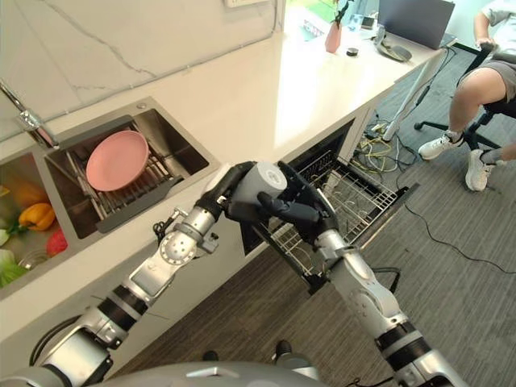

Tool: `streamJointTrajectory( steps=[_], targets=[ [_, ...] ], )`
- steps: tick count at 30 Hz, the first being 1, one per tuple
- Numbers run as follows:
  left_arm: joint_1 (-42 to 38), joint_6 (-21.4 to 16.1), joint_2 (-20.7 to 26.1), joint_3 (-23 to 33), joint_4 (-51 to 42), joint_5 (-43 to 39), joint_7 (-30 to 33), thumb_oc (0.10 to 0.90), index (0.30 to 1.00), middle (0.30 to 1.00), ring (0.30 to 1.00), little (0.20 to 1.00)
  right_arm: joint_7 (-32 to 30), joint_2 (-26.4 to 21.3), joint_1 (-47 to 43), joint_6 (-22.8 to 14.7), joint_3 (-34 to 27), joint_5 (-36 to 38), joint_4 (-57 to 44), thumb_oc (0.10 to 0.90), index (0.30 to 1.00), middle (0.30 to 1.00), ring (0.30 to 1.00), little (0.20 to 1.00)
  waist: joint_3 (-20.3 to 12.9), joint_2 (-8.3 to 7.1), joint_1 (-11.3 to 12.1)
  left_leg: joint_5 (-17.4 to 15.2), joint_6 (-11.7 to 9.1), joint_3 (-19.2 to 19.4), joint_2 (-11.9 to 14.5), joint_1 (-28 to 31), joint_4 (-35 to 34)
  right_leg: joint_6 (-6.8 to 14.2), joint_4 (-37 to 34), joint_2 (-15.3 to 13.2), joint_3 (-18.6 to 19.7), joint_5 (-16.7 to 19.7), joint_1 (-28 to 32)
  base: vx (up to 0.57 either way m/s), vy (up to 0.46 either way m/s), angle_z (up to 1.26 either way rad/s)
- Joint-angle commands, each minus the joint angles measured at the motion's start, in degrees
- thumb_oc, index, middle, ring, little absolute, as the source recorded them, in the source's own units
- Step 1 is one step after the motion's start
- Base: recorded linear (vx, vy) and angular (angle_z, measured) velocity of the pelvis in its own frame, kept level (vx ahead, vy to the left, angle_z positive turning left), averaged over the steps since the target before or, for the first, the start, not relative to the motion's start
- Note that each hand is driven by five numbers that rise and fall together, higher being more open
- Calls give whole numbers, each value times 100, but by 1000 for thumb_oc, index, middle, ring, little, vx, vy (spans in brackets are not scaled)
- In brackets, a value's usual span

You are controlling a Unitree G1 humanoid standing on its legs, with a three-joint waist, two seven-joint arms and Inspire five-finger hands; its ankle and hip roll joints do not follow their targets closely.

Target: Place the dishes in the dishwasher.

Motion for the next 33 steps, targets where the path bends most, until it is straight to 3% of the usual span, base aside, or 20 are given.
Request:
streamJointTrajectory(
  steps=[1,22,29,33],
  targets=[
    [-870,-818,-673,-681,-281,-540,-580,400,300,300,300,300,794,384,-1105,-253,153,111,-342,800,900,900,900,900,-317,-280,199,-663,-94,-62,185,411,72,737,59,-735,-123,-55,-11,-6,-14,8],
    [-925,-805,-609,-892,-463,-1386,-1541,400,300,300,300,300,1781,-148,-1412,49,654,129,-298,800,900,900,900,900,-326,-262,190,-674,-117,-79,224,406,97,741,59,-730,-184,-78,44,-1,-1,1],
    [-990,-762,-511,-964,-455,-1434,-1691,400,300,300,300,300,1578,-70,-1377,-26,435,-174,-20,800,900,900,900,900,-324,-233,149,-690,-113,-65,218,412,102,748,59,-728,-168,-81,39,0,0,0],
    [-1205,-786,-359,-1035,-473,-1005,-1667,400,300,300,300,300,1351,-2,-1495,-43,313,-565,133,800,900,900,900,900,-319,-211,120,-708,-105,-51,213,424,105,750,59,-728,-148,-80,25,0,0,0]
  ],
)
